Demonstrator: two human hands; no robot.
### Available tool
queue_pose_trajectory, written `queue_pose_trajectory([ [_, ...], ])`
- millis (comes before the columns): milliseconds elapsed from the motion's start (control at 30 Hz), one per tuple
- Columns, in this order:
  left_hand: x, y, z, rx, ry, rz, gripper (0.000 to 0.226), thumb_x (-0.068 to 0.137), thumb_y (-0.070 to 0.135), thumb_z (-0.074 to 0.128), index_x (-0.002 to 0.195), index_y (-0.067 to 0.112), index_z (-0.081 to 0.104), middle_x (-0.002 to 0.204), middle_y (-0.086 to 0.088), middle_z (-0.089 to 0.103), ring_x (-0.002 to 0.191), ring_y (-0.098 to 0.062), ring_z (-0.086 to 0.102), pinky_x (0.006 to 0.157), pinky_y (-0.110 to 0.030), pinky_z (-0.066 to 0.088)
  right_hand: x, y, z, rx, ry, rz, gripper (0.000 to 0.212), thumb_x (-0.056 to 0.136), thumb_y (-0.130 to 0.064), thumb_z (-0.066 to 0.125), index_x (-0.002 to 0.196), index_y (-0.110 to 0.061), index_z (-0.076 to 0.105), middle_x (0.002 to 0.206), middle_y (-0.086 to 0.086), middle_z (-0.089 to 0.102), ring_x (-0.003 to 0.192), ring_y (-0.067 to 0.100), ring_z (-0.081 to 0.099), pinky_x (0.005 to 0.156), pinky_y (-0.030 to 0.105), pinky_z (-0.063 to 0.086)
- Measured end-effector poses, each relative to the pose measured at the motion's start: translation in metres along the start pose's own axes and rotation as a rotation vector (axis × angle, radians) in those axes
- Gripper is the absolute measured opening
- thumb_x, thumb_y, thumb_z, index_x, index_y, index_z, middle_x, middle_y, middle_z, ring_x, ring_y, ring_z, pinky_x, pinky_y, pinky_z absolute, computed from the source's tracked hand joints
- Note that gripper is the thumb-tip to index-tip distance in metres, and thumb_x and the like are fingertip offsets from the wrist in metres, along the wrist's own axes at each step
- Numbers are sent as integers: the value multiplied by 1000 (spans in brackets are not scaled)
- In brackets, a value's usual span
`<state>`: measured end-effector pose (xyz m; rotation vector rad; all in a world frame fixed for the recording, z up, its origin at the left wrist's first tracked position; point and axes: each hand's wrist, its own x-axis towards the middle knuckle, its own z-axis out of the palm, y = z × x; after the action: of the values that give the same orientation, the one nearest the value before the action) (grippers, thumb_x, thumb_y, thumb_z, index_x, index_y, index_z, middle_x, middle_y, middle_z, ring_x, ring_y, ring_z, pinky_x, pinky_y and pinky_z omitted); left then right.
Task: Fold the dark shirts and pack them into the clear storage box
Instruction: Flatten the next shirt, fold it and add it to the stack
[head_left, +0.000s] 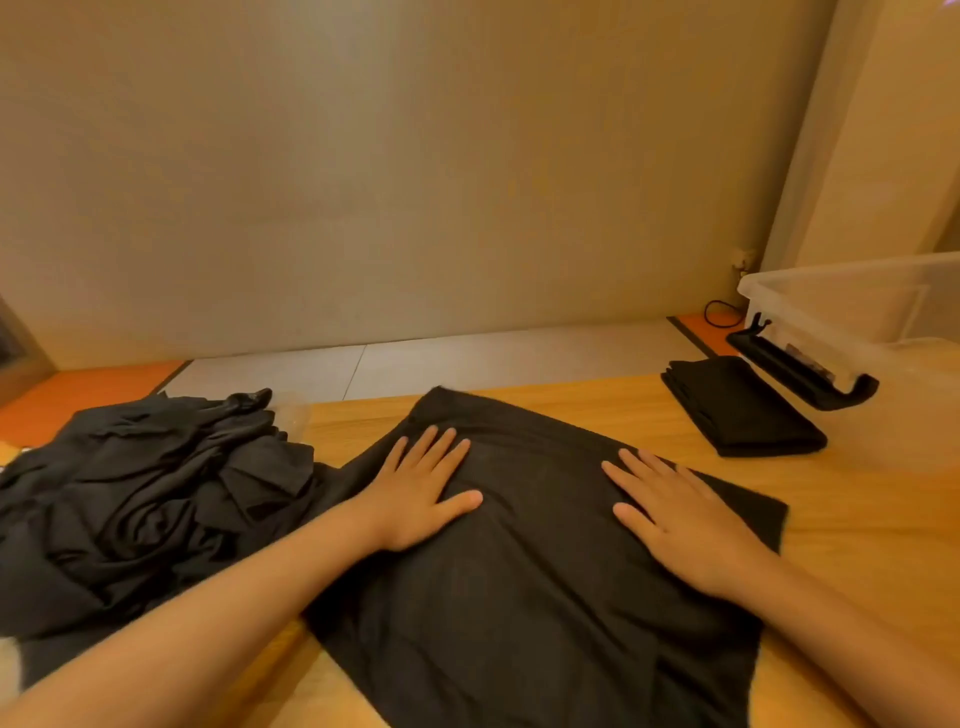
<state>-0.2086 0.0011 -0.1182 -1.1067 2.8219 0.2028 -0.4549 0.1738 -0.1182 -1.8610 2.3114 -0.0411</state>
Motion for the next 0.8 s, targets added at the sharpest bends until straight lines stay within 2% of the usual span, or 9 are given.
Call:
queue_pose_trajectory([
  [133,35,-4,-24,303,152,145,103,61,84,-29,148,32,-16,162,3,-10,146,-13,-15,117,-36,-12,-46,-30,2,-16,-42,147,79,82,-68,2,150,-32,-15,159,-6,-18,146,14,-17,118,33,-1],
  [233,27,16,-22,188,268,67,79,86,72,-3,153,29,-7,162,5,-8,148,-13,-9,119,-36,-7,-50,-30,-13,-47,85,102,77,84,-71,7,149,-36,-15,157,-8,-23,144,15,-23,116,34,-6],
  [300,8,29,-10,24,206,-55,70,97,60,17,154,26,-5,161,3,-11,148,-15,-12,120,-37,-6,-39,-28,-19,-31,112,-34,81,75,-73,1,148,-41,-12,152,-16,-26,140,9,-29,112,30,-11],
  [433,-25,44,18,-94,1,-229,80,94,66,17,153,21,-13,159,-2,-22,145,-19,-22,118,-40,-10,-5,-31,-12,34,-1,-246,63,93,-62,19,149,-45,-4,157,-21,-15,140,1,-25,112,24,-11],
  [467,-25,43,22,-72,4,-208,83,90,70,13,153,23,-13,159,-1,-22,145,-18,-24,118,-40,-12,1,-33,-7,28,-12,-241,65,90,-65,13,149,-43,-4,158,-19,-13,142,2,-22,113,25,-10],
  [567,-9,30,16,-68,62,-45,103,65,86,-8,153,32,-5,161,3,-14,146,-14,-18,119,-38,-10,10,-40,8,16,33,-94,96,63,-74,-20,150,-39,-5,160,-15,-9,145,7,-15,117,30,-9],
  [600,-1,24,12,-78,74,4,110,60,89,-12,154,34,-1,162,4,-10,147,-12,-15,120,-37,-8,11,-43,12,14,51,-31,97,63,-75,-23,151,-38,-6,160,-15,-9,146,8,-15,119,33,-8],
  [700,20,16,8,-90,102,81,102,68,90,-2,153,35,5,162,5,-3,147,-10,-10,120,-34,-6,14,-48,17,-5,57,96,66,93,-63,4,151,-34,-8,160,-10,-11,146,12,-17,120,38,-6],
  [800,24,18,10,-82,121,77,75,91,72,20,153,34,5,162,5,-3,148,-10,-10,121,-36,-6,15,-49,16,-22,49,107,62,98,-57,11,151,-33,-9,160,-9,-12,146,14,-17,120,39,-6],
])
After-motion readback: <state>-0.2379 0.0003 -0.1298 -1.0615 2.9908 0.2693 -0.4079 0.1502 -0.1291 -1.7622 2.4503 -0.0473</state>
